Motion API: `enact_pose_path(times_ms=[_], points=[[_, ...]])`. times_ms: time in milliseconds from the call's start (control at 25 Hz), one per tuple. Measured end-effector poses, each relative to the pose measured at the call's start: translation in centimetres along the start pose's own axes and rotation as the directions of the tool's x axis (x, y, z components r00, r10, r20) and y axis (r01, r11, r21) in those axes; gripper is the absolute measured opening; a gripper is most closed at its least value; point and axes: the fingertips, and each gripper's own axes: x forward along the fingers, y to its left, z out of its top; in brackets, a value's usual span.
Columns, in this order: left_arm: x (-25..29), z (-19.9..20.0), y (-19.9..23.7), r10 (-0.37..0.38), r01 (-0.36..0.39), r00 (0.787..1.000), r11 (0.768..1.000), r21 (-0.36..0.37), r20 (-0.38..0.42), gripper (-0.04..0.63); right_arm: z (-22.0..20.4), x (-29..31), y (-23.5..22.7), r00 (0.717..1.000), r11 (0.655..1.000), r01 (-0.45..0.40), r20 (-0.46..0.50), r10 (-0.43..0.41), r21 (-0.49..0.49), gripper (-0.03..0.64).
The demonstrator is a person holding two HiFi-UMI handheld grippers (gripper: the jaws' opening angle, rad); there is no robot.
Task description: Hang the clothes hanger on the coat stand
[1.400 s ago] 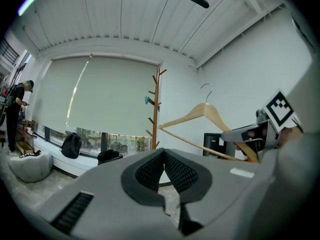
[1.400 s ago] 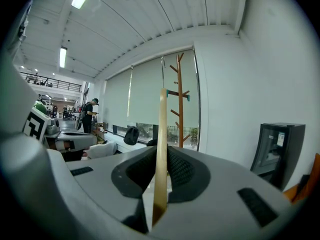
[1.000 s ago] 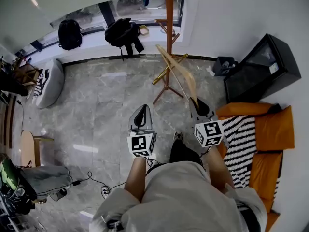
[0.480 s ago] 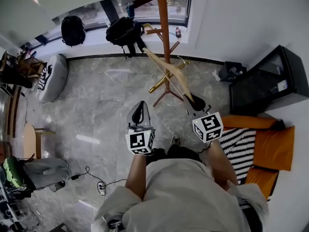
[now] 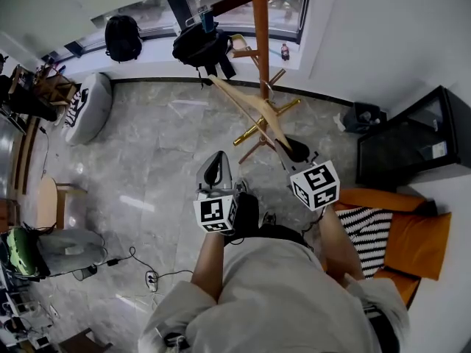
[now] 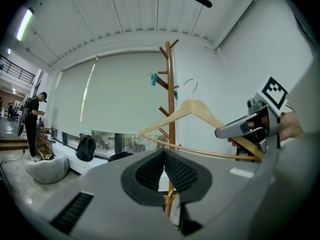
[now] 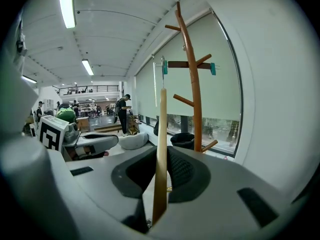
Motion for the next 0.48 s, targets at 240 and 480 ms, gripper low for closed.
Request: enact_pose_path(times_ms=[240,480], points=[[2.7,-0.3,1.8,0.006,-0.006,1.0,1.0,-0.009,0.002,0.009,0.8,3.2,-1.2,1.0,1.0,-0.006,-0.024,0.006,-0.004,0.046],[5.6,-0.5,3.6,0.004,-0.004,1.0,1.0,-0.026,-0.01,0.009,1.7,6.2,-2.7,0.999,1.0,-0.005,-0.047,0.005,0.009,0.046]])
